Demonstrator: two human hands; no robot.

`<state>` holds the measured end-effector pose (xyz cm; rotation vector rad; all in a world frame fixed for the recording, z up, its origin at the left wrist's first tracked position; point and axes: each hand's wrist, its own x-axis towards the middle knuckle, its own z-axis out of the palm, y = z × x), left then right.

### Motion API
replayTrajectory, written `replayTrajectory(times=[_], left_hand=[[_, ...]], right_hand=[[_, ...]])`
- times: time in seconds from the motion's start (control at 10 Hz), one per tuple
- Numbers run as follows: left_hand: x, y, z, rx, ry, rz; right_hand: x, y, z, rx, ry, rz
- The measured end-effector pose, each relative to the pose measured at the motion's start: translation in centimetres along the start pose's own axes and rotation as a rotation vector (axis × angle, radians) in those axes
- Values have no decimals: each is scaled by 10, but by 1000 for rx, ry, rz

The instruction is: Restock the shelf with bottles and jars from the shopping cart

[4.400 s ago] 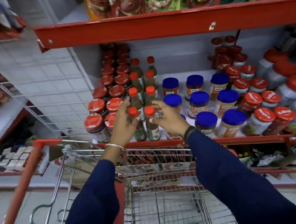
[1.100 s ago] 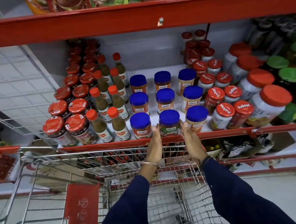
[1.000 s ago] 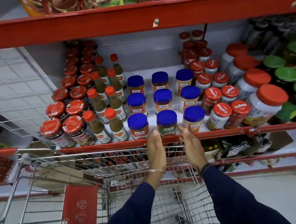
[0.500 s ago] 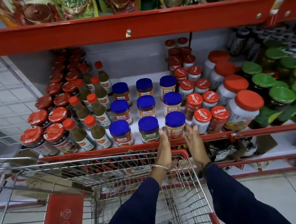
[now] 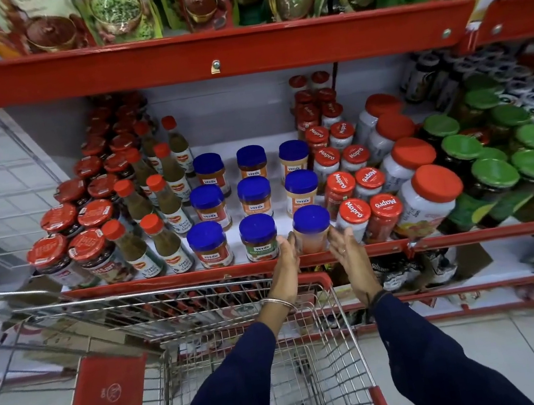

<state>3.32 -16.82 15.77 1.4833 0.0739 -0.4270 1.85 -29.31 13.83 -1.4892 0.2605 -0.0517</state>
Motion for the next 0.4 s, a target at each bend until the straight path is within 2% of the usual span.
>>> replayTrajectory(times=[0.2,0.3,0.4], left_hand=[[-18,14,-1,87,-33,-5],[-38,17,-8,209,-8,172],[-57,40,-24,252,65,355]], right_hand=[[-8,-5,0,-65,-40,8],[-26,1,-7,-173,-5,49],[-72,30,-32,-198,130,101]])
